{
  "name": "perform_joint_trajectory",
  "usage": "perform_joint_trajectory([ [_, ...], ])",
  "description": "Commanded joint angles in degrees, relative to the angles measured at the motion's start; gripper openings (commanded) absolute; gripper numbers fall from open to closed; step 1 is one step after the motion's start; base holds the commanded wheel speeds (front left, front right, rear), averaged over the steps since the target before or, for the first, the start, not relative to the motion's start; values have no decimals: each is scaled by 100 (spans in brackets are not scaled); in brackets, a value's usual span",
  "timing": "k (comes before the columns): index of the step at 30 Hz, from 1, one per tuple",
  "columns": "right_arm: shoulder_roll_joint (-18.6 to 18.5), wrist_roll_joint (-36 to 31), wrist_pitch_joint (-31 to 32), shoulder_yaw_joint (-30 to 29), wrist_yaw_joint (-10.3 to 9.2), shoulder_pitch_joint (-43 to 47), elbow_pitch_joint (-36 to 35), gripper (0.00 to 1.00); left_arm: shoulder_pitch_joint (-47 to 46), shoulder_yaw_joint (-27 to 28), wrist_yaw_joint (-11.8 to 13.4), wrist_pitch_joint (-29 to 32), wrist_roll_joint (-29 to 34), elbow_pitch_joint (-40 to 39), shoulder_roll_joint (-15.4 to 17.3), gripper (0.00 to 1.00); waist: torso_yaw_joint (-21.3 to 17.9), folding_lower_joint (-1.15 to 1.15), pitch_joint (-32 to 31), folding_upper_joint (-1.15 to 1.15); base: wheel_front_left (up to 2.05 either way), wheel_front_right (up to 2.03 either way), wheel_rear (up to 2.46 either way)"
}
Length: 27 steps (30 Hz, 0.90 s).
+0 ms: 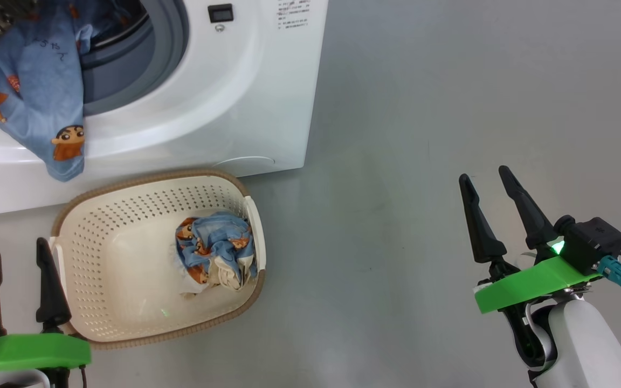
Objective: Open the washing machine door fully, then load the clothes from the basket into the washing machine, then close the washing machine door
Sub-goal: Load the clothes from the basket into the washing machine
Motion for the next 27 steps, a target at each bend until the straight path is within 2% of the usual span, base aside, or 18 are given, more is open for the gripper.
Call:
perform_joint_trajectory([
  [1, -29, 77, -28, 131, 9, 72, -140, 100, 52, 200, -7, -30, 18, -165, 90, 100, 0, 0, 5, 0, 0, 0, 0],
  [10, -33, 67, -28, 113, 9, 34, -188, 100, -60, 112, -8, -30, -39, -117, 112, 100, 10, 0, 108, 0, 0, 0, 0],
  [27, 93, -11, -28, 56, 9, -246, -322, 100, -1421, -236, -8, -30, -358, 862, 638, 100, 12, 0, 711, 0, 0, 0, 0],
])
